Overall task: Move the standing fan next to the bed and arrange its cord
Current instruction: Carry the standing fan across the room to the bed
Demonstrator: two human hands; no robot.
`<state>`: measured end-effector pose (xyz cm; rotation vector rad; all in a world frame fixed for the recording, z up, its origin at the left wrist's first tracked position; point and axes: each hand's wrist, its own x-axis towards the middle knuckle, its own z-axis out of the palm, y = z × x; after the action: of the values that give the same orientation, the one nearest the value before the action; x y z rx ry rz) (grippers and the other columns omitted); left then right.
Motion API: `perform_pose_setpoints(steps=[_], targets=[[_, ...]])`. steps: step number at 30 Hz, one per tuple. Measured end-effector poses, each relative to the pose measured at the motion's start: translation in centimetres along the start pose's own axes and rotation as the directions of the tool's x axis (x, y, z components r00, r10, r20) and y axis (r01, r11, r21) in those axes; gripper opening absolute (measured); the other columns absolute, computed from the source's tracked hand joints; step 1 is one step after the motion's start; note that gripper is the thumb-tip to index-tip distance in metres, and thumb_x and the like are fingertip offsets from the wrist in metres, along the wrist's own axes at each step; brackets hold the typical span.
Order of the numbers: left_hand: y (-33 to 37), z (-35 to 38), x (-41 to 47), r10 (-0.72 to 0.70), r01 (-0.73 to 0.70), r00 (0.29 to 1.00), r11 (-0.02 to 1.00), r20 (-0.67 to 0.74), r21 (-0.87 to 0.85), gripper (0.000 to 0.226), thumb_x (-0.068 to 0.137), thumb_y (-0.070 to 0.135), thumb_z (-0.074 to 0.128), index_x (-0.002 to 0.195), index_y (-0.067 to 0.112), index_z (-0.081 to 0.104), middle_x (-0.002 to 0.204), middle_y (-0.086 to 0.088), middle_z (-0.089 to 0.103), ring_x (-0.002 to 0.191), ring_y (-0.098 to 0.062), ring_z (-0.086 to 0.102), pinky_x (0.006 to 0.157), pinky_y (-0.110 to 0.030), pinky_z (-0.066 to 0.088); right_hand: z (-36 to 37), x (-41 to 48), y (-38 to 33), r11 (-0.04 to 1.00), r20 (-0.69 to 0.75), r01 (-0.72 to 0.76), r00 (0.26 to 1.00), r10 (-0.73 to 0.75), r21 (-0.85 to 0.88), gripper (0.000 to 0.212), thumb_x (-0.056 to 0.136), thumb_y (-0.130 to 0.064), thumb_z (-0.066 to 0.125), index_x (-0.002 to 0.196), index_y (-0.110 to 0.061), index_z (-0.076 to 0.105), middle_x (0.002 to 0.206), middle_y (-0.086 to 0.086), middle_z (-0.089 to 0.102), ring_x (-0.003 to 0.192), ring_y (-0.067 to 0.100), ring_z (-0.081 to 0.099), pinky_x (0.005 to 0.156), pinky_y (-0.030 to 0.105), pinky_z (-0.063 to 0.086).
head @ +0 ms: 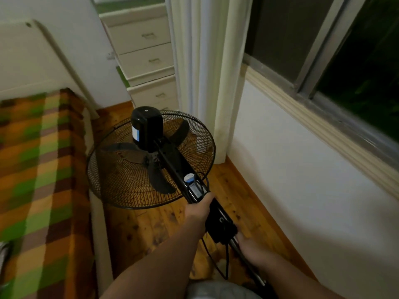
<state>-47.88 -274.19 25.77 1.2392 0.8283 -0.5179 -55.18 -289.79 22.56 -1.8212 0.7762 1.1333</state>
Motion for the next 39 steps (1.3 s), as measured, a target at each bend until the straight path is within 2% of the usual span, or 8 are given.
perform_pose_setpoints(steps=[7,12,16,23,27,30,35,39], targets=[[2.6,-0.3,1.8,0.002,-0.004,0.999,0.999,-0.040,-0.038,0.041,0.075,0.032,0.085,0.106,0.015,0.063,0.100,-0.009,0.071,0.085,-0.025,0.070,0.055,-0.027,0.051,-0.9,1.4,-3.8,0.995,0.034,0.049,0.998,-0.046,-0.090,0.058,0.087,-0.076,0.004,0.083,-0.038,0.048,0.066,0.000,0.060,0.055,0.015,0.056,0.063,0.024,0.045],[5.2,-1.5,4.2,-0.005,0.001,0.999,0.997,-0.054,-0.077,0.050,0.070,0.031,0.087,0.109,0.013,0.061,0.103,-0.011,0.070,0.088,-0.029,0.069,0.059,-0.031,0.053,-0.4,3.1,-7.4,0.983,0.037,0.075,0.997,-0.069,-0.167,0.080,0.088,-0.075,0.000,0.124,-0.030,0.057,0.099,0.003,0.057,0.087,0.019,0.054,0.085,0.034,0.040],[8.3,-3.3,6.6,0.009,-0.015,0.999,0.993,-0.046,-0.121,0.040,0.073,0.027,0.086,0.103,0.014,0.063,0.100,-0.011,0.070,0.087,-0.028,0.069,0.059,-0.030,0.053,0.4,3.6,-12.0,0.984,0.051,0.081,0.996,-0.074,-0.159,0.078,0.091,-0.072,0.000,0.074,-0.022,0.057,0.067,0.002,0.046,0.058,0.015,0.042,0.074,0.034,0.037],[15.5,-8.8,11.5,0.024,-0.031,0.999,0.985,-0.042,-0.168,0.028,0.078,0.023,0.084,0.095,0.015,0.064,0.098,-0.011,0.071,0.084,-0.026,0.069,0.056,-0.028,0.052,4.3,6.7,-21.1,0.979,0.044,0.079,0.996,-0.072,-0.189,0.071,0.085,-0.078,-0.003,0.101,-0.031,0.049,0.082,0.001,0.051,0.074,0.016,0.047,0.097,0.042,0.043],[19.2,-12.3,13.5,0.038,-0.047,0.998,0.984,-0.055,-0.173,0.034,0.075,0.028,0.086,0.099,0.017,0.064,0.101,-0.010,0.071,0.088,-0.026,0.069,0.061,-0.029,0.053,7.0,7.9,-25.6,0.986,0.040,0.090,0.996,-0.085,-0.143,0.083,0.056,-0.090,0.003,0.088,-0.032,0.054,0.081,-0.003,0.052,0.076,0.016,0.050,0.092,0.040,0.041],[21.5,-14.8,15.2,0.041,-0.050,0.998,0.983,-0.053,-0.178,0.040,0.074,0.030,0.087,0.105,0.016,0.064,0.104,-0.010,0.071,0.091,-0.028,0.069,0.065,-0.031,0.053,8.6,8.2,-28.9,0.987,0.018,0.075,0.997,-0.073,-0.140,0.096,0.054,-0.092,0.006,0.085,-0.023,0.066,0.078,-0.001,0.062,0.078,0.020,0.057,0.094,0.040,0.046],[24.5,-17.4,16.9,0.054,-0.062,0.998,0.974,-0.042,-0.218,0.061,0.073,0.030,0.086,0.125,0.012,0.059,0.112,-0.011,0.069,0.098,-0.030,0.068,0.088,-0.044,0.057,10.1,8.0,-32.7,0.987,-0.012,0.078,0.997,-0.081,-0.139,0.099,0.051,-0.095,0.010,0.075,-0.021,0.069,0.061,0.001,0.063,0.061,0.021,0.057,0.071,0.033,0.048],[26.1,-19.2,18.1,0.067,-0.080,0.996,0.960,-0.060,-0.269,0.058,0.075,0.028,0.086,0.125,0.013,0.059,0.109,-0.009,0.069,0.094,-0.028,0.068,0.080,-0.040,0.055,11.3,8.1,-35.3,0.986,-0.027,0.082,0.996,-0.086,-0.146,0.101,0.054,-0.096,0.010,0.073,-0.015,0.067,0.054,0.001,0.061,0.052,0.019,0.056,0.062,0.029,0.048]])
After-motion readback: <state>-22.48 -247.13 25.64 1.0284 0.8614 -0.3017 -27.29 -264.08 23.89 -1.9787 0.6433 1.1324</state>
